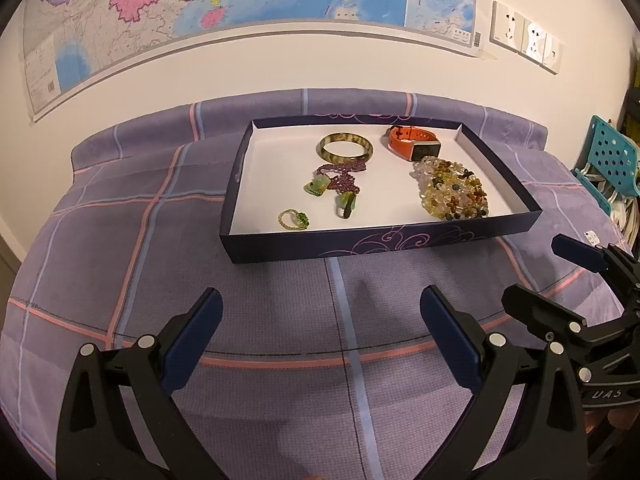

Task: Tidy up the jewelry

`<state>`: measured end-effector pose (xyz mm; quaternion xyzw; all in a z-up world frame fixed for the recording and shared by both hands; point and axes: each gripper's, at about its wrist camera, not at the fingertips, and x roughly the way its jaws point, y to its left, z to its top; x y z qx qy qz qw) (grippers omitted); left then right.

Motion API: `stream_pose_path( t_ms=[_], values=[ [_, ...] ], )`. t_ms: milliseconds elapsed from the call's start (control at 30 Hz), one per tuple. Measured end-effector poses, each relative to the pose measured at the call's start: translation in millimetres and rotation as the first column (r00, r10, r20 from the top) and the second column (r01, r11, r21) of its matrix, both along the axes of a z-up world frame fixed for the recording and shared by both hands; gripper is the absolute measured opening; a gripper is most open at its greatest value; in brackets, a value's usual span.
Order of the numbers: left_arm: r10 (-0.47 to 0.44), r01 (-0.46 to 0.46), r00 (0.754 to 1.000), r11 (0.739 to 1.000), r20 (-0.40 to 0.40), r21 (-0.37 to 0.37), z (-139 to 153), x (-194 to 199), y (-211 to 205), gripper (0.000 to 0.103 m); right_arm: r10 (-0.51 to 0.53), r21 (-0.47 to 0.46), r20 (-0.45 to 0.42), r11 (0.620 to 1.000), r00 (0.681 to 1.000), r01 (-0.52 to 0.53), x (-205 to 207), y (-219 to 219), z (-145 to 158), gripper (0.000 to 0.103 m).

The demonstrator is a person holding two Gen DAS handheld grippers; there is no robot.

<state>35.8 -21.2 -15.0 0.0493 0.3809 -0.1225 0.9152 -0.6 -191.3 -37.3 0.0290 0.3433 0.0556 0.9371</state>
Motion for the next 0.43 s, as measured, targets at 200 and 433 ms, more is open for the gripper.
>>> stream_pose_path(
  t_ms=[200,433],
  values=[
    [-0.006,0.006,1.000,1.000,0.004,-0.005,1.9,-0.1,-1.2,0.097,-0.001,0.000,0.000,1.000,1.000,0.001,-0.3,0.2,0.0,0.096],
    [0.034,-0.034,0.998,0.999,-0.048,0.000,-7.1,9.4,15.6,0.097,-0.043,-0.047,-0.008,0.998,0.999,0.042,0.8,-23.8,3.2,0.096]
  ],
)
